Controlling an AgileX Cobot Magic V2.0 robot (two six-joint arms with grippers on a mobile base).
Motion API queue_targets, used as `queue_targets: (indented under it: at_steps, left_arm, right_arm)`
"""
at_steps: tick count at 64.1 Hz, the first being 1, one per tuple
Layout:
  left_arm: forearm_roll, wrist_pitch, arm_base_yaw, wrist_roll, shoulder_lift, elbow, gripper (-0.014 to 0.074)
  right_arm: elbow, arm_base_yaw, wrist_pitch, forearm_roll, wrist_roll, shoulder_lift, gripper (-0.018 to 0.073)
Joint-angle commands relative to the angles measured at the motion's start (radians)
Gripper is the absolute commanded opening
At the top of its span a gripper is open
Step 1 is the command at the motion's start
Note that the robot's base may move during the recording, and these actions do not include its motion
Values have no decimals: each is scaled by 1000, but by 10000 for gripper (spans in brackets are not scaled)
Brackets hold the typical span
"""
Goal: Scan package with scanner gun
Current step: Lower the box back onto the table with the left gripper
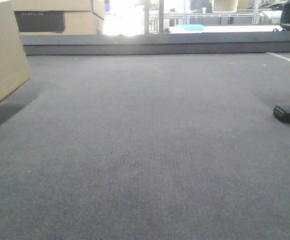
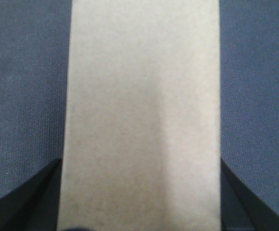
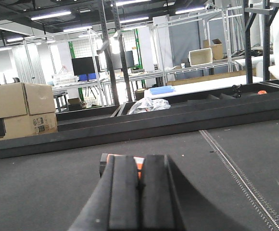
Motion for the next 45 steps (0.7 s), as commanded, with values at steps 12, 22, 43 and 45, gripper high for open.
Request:
queue_targets:
  at_steps: [12, 22, 43, 45]
  left_arm:
    - [0, -26, 3, -65, 32, -2, 358]
    - [6, -28, 3, -65, 55, -2, 486]
    - [14, -1, 3, -65, 61, -54, 571]
    - [14, 21, 3, -65, 60, -74, 571]
  right_arm:
    - [-1, -4, -19, 4, -9, -5, -169]
    - [-1, -4, -19, 4, -9, -5, -169]
    - [-1, -4, -19, 4, -9, -5, -169]
    - [-1, -4, -19, 4, -9, -5, -169]
